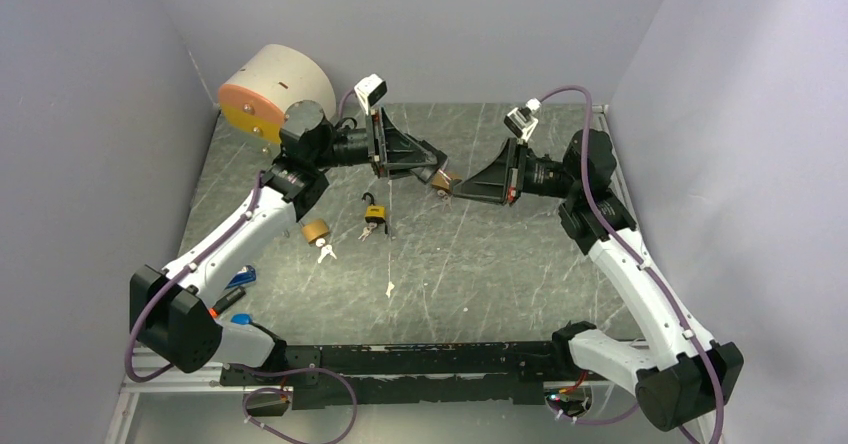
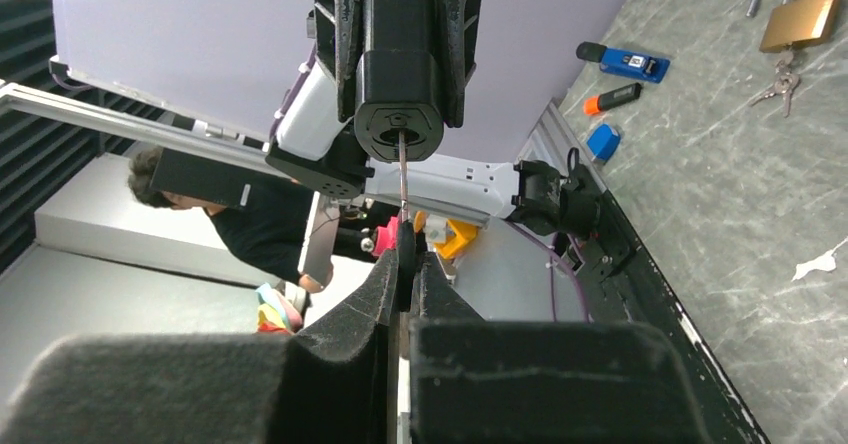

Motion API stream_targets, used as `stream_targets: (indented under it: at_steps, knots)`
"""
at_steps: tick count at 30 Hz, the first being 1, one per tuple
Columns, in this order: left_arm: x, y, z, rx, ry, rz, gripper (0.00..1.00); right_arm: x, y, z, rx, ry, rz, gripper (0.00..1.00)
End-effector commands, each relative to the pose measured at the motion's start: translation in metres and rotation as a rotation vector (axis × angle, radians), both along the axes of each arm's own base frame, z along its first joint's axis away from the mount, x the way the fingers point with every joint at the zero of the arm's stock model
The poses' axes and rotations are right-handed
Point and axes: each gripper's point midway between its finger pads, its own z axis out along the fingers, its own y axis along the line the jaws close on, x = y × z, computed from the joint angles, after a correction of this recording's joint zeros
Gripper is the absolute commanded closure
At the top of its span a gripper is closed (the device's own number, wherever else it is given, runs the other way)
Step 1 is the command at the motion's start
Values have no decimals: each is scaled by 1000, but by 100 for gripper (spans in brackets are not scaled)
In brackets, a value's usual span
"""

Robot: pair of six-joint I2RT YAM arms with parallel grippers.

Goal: Unlock with the key
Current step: Unlock the lock.

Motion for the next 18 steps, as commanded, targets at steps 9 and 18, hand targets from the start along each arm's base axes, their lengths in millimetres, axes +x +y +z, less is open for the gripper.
stream_targets:
  at_steps: [9,18]
  knots:
    - [-50,-12,21,49,-97,-131,97,48,7,20,-55,-117,-156,100]
    - [-55,-14,2,127,-103,-150,97,46,20,28,29,64,-5,100]
